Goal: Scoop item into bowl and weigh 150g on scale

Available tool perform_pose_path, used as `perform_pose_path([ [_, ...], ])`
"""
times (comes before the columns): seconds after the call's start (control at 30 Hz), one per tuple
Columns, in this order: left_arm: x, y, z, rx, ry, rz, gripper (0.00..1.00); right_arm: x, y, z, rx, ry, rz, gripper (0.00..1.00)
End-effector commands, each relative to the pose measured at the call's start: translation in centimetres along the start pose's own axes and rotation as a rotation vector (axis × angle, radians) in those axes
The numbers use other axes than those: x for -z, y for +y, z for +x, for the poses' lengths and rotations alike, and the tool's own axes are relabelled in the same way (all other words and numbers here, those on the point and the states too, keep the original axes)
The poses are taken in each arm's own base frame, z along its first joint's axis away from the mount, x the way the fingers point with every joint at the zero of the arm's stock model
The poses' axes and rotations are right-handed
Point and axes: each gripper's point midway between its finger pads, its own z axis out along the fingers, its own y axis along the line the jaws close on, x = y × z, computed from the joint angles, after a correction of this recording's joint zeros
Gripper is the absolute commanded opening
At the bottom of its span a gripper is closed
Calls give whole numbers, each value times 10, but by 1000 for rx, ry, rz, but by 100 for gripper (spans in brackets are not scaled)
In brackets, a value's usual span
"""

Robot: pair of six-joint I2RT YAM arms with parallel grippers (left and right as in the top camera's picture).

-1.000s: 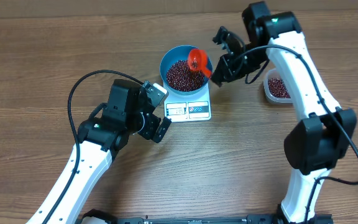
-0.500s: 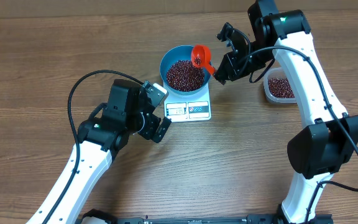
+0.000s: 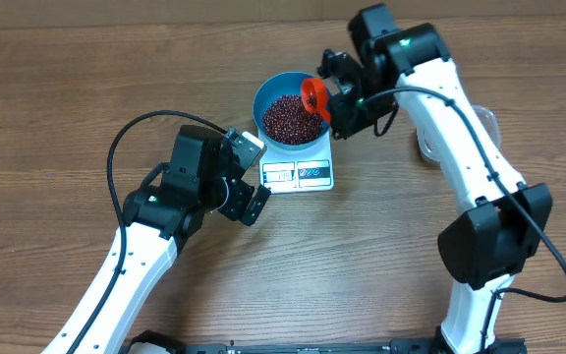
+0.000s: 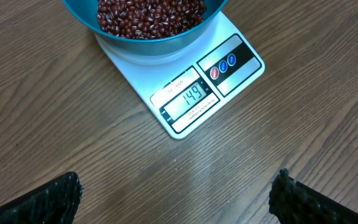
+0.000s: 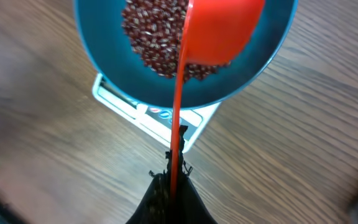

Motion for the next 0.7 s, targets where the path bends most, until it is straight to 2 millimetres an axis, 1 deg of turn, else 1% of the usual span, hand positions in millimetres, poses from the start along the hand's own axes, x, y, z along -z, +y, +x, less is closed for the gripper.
perform_pose_path([
  [0.0, -2, 2, 2, 15, 8, -7, 100, 25, -9, -8, -3, -53, 166, 4],
  [0.13, -2, 2, 2, 15, 7, -7, 99, 25, -5, -9, 21, -48, 209, 4],
  [0.27, -2, 2, 2, 15, 7, -7, 100, 26, -9, -11, 28, -50, 260, 4],
  [0.4, -2, 2, 2, 15, 7, -7, 99, 26, -9, -15, 31, -66, 260, 4],
  [0.67, -2, 2, 2, 15, 7, -7, 100, 25, -7, -15, 31, -67, 249, 4],
])
